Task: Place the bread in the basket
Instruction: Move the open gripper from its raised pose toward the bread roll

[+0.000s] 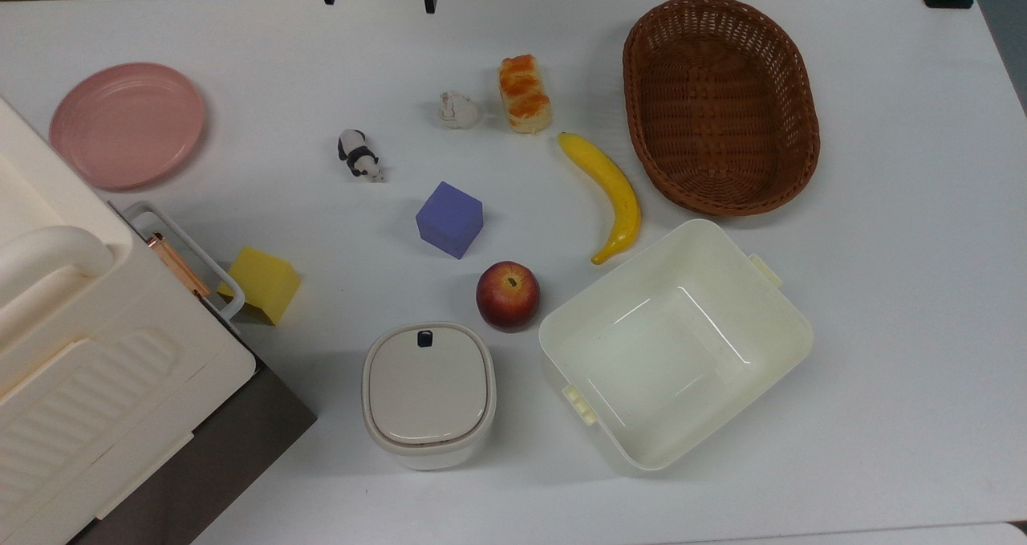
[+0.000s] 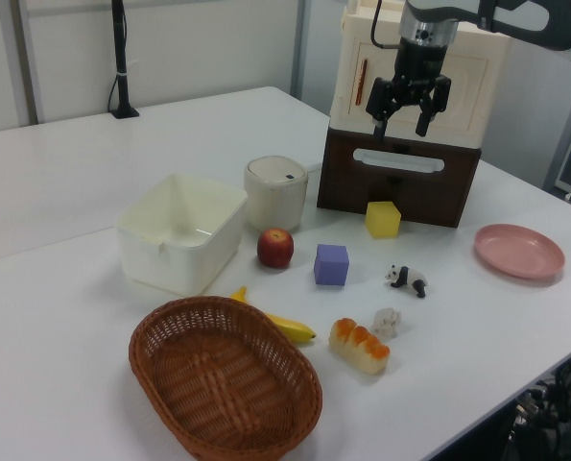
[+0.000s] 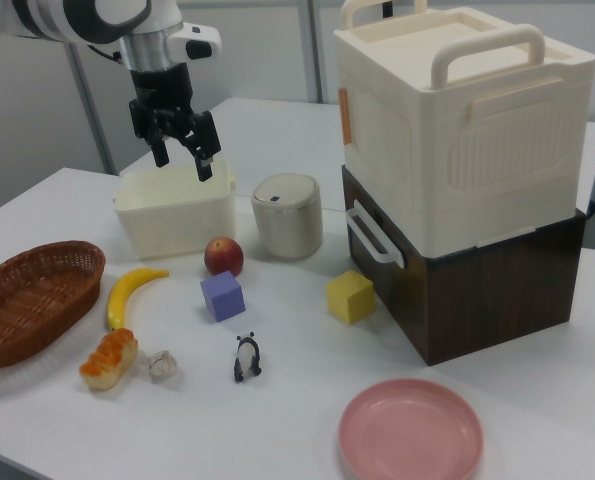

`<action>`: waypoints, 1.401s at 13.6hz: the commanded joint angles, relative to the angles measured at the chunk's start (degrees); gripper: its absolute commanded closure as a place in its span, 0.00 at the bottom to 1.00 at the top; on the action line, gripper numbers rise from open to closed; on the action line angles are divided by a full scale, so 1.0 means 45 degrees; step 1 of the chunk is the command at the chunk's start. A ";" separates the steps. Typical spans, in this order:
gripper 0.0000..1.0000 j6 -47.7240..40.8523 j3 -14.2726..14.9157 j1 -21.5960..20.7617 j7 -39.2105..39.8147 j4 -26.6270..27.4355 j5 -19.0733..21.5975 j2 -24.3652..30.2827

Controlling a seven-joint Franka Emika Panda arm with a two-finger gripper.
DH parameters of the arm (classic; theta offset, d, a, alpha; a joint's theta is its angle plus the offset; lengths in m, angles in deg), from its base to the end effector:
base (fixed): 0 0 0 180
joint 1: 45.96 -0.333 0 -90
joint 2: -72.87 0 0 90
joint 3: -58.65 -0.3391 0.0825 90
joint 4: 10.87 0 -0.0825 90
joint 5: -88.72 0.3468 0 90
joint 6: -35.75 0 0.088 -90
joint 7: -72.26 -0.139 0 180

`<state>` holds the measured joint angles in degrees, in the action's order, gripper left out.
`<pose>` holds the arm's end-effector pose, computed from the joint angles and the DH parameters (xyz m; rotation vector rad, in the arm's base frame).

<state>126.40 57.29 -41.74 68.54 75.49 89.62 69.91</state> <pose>0.5363 -0.0250 0.6171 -3.1191 0.1794 -0.0361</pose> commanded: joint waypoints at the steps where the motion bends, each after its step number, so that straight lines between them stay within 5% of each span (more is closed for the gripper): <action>1: 0.00 -0.0106 -0.0108 -0.0040 -0.0305 0.0397 -0.0179 0.0439; 12: 0.00 -0.0262 -0.0147 0.0000 -0.0189 0.0457 -0.0179 0.0382; 15: 0.00 0.0709 -0.0167 -0.0350 -0.0169 0.2364 -0.0218 0.1394; 19: 0.00 0.3464 -0.0031 -0.1539 -0.0306 0.6405 -0.0218 0.3911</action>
<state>134.76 56.51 -44.78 68.44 89.55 89.62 76.99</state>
